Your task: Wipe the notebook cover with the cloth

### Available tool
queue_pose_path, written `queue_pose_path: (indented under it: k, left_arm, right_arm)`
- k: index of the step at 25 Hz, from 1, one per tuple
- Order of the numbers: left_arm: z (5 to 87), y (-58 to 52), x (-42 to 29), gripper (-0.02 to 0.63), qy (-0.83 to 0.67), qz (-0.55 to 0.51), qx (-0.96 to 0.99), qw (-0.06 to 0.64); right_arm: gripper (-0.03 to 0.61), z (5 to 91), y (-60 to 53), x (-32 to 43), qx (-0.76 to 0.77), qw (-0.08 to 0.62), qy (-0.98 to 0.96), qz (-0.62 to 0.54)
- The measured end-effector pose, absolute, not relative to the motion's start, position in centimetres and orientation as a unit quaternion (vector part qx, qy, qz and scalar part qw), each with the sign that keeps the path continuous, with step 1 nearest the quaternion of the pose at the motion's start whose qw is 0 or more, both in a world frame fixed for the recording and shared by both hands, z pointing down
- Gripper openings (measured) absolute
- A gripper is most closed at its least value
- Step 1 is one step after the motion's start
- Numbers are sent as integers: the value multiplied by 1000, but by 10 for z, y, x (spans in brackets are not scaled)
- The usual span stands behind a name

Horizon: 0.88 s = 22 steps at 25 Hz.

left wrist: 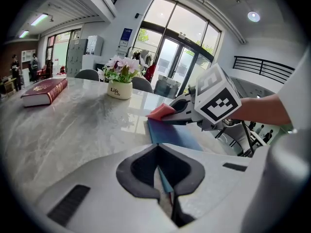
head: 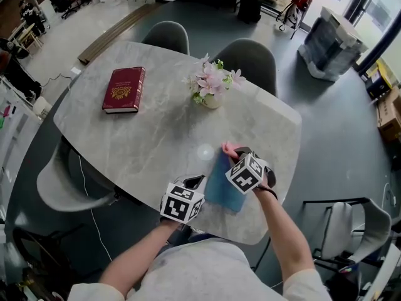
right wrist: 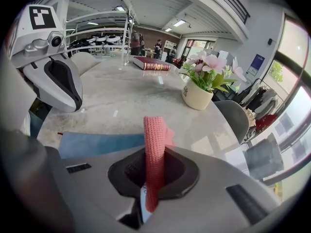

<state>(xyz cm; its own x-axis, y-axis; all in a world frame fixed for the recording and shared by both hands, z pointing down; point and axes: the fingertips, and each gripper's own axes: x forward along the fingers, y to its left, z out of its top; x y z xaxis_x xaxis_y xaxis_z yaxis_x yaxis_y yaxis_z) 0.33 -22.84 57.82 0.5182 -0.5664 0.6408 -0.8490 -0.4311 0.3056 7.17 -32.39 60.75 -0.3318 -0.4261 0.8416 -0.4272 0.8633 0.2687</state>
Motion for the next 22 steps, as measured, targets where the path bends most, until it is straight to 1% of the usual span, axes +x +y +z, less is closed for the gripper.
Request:
queue_pose_path:
  k: [22]
  left_arm:
    - [569,-202,-6,6,-421,233,824,299]
  right_arm:
    - [15,611,-282,65,273,513,-814,21]
